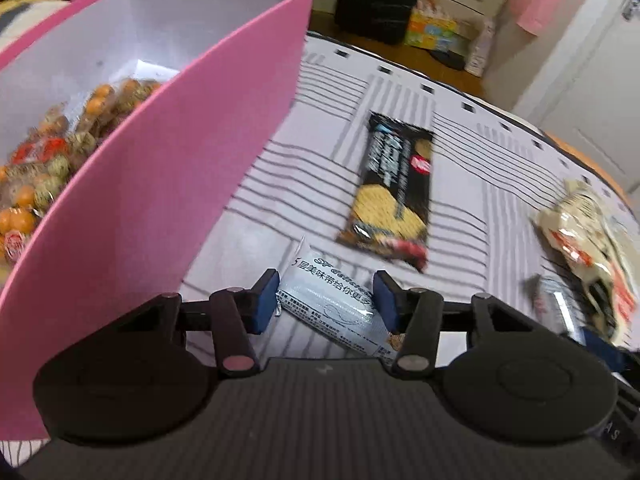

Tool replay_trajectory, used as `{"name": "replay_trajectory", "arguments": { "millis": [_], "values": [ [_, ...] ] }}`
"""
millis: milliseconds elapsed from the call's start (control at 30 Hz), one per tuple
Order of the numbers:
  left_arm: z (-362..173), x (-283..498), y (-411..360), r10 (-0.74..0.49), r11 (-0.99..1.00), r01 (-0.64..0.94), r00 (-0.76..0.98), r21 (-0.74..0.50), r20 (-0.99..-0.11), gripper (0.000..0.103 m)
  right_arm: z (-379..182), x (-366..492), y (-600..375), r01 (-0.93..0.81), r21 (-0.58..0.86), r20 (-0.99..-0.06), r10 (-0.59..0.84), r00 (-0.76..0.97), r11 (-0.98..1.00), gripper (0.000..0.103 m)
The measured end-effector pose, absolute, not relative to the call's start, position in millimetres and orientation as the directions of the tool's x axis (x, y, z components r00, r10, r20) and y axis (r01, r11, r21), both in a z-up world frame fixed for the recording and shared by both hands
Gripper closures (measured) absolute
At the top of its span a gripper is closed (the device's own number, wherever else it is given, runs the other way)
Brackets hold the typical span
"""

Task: Organize snacks
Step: 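Grasp a white biscuit bar with the left gripper while the right grasps another, then carry both white biscuit bars into the pink box and open both grippers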

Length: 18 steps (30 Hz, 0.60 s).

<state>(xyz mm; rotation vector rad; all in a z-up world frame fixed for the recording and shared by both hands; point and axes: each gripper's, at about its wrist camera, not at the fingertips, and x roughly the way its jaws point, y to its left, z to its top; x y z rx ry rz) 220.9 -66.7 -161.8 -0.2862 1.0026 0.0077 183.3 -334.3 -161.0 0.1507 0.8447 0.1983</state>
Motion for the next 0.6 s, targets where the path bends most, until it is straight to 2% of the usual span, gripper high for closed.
{"name": "replay_trajectory", "arguments": {
  "millis": [100,333,400,600],
  "values": [
    [-161,212,-67,-0.155,0.963,-0.103,0.54,-0.248,-0.827,0.053,-164,184,-341,-0.109,0.258,-0.72,0.266,0.641,0.96,0.069],
    [-159,204,-69,-0.144,0.972,-0.079,0.546,-0.223,-0.825,0.053,-176,185,-328,-0.189,0.157,-0.738,0.242,0.63,0.969,0.065],
    [-157,201,-68,-0.157,0.971,-0.066,0.543,-0.228,-0.825,0.053,-175,182,-322,-0.181,0.132,-0.734,0.219,0.643,0.975,0.07],
    [-134,184,-65,-0.186,0.973,-0.008,0.556,-0.229,-0.81,0.053,-152,158,-312,-0.129,0.175,-0.717,0.216,0.662,0.976,0.07]
  ]
}}
